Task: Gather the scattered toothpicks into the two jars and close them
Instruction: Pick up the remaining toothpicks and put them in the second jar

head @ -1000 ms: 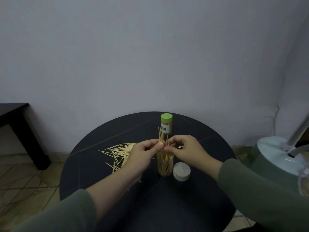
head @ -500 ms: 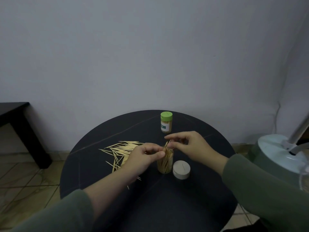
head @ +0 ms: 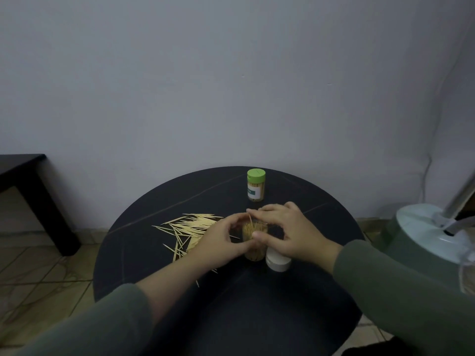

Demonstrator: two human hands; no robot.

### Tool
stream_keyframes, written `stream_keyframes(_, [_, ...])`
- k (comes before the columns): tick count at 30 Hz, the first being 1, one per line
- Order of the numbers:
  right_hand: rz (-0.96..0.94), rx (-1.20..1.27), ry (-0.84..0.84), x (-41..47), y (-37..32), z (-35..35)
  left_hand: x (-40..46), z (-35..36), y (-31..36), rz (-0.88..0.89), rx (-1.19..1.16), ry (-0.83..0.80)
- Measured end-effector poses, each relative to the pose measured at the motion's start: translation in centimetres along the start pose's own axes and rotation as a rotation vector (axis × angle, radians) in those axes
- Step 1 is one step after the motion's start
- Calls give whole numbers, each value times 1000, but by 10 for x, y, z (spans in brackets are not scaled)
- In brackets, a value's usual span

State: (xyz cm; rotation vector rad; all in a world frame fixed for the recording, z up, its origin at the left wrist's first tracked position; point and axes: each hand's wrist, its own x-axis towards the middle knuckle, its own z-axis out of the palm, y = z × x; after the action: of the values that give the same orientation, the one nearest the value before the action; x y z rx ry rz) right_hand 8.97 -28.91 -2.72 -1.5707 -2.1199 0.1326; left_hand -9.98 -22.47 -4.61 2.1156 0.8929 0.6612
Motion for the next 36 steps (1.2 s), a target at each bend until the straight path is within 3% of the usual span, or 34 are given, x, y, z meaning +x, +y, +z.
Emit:
stream_keyframes(5, [-40, -81, -104, -1, -5, 7, 5, -6, -6, 11, 22, 34])
stream_keyframes(10, [-150, -136, 108, 0, -4, 10, 5, -6, -9, 14, 31, 51])
stream_keyframes(15, [-297, -196, 55, 2, -2, 10, 5, -5, -10, 18, 11, 67])
stream_keyframes(20, [-276, -160, 44, 2, 6, 15, 5, -7, -11, 32, 18, 52])
stream_keyframes(24, [-295, -157, 185, 4, 4, 16, 6, -7, -11, 27, 42, 54])
stream_keyframes(30, [-184, -193, 33, 8, -2, 17, 7, -7, -11, 12, 26, 48])
stream_keyframes(36, [-229, -204, 235, 6, 7, 19, 5, -9, -9, 2, 58, 43])
